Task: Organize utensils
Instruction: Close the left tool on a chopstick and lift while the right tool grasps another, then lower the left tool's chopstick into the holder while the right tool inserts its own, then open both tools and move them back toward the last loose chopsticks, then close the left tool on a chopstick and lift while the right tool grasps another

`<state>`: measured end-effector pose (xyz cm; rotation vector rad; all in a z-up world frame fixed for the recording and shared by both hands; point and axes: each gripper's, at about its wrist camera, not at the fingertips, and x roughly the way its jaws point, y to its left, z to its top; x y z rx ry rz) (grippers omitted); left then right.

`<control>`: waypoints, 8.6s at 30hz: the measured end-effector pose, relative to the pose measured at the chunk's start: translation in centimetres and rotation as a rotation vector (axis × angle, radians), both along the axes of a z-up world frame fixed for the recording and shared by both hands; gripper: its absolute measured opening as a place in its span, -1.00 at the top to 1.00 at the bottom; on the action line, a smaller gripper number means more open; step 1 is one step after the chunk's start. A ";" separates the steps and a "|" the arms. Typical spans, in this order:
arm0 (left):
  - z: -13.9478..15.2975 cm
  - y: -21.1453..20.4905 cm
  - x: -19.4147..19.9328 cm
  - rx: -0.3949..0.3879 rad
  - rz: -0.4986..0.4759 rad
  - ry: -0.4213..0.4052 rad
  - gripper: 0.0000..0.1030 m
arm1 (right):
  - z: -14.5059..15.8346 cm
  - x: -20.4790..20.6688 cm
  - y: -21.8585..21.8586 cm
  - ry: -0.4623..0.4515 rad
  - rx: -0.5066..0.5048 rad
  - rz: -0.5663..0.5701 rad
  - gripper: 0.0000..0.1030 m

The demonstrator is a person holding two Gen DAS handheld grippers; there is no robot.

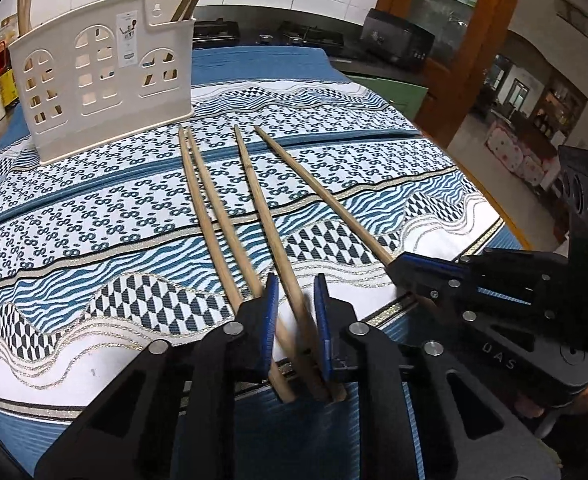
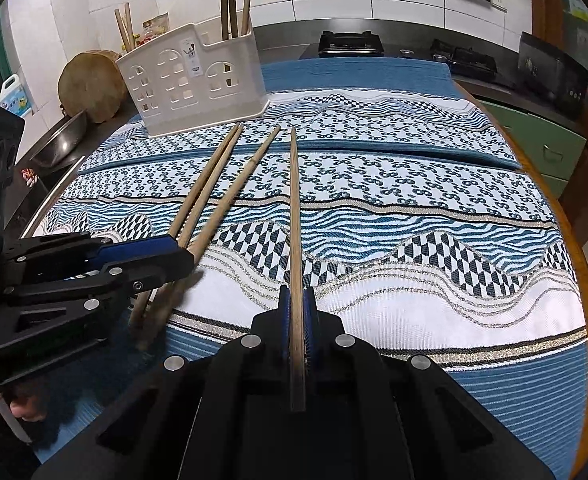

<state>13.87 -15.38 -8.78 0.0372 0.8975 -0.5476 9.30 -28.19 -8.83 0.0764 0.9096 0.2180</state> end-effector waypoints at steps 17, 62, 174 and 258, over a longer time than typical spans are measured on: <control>-1.0 -1.6 -0.8 0.077 0.063 -0.017 0.70 | -0.1 0.2 -0.1 0.002 0.014 -0.003 0.87; 18.3 10.1 6.4 -0.109 0.123 -0.247 0.89 | 27.0 9.5 6.0 -0.364 -0.024 0.188 0.87; 10.1 18.1 -6.4 -0.009 0.510 -0.283 -0.90 | 6.4 -1.6 5.9 -0.129 -0.115 0.011 -0.79; -0.7 2.6 -0.5 0.018 0.218 0.015 0.57 | 3.6 -2.9 1.9 -0.124 -0.013 -0.021 0.86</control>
